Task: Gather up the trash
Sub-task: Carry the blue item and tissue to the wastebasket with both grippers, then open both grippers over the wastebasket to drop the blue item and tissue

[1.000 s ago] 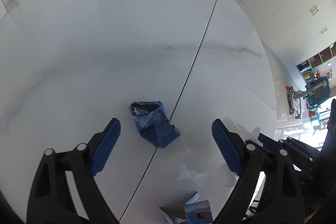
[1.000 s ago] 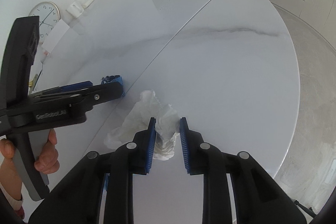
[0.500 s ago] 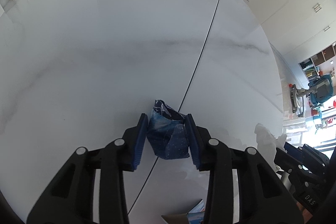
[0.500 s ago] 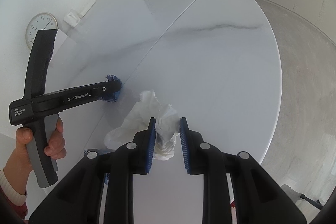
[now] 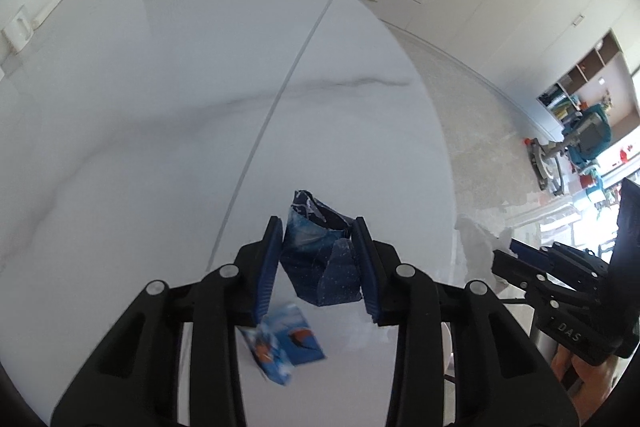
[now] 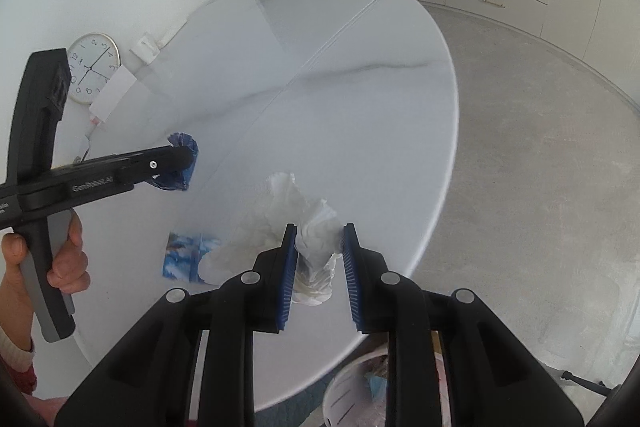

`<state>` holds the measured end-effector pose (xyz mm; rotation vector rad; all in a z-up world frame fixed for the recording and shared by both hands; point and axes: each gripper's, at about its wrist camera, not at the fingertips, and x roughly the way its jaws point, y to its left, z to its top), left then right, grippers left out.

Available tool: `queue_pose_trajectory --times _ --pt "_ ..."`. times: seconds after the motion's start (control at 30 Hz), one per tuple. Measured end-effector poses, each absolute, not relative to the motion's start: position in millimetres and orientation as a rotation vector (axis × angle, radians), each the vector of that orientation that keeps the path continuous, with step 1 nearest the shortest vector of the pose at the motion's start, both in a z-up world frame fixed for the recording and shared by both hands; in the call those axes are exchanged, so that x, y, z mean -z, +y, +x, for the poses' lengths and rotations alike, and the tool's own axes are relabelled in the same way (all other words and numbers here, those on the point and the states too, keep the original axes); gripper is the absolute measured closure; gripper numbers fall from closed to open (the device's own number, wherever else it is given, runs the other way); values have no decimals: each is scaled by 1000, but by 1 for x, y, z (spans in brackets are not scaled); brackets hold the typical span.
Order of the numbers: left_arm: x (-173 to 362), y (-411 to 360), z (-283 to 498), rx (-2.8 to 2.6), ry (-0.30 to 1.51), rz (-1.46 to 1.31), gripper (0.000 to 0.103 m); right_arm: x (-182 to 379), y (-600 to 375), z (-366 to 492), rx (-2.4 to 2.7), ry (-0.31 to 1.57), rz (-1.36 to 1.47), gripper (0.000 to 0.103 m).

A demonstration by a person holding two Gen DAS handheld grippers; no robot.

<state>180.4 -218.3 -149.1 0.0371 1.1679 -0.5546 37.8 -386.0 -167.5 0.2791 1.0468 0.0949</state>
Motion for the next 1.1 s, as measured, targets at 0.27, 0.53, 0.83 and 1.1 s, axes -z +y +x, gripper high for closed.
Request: queue_pose_trajectory --times 0.27,0.53,0.83,1.1 --pt "137 -297 51 828 1199 130 67 168 -440 -81 37 1073 313 79" --pt "204 -349 -44 904 1330 256 67 199 -467 -176 115 1129 388 78" --pt "249 -359 -80 855 1436 293 63 223 -463 -207 108 1168 400 78" --pt "228 -347 -83 814 1366 309 41 228 -462 -217 89 1169 382 78"
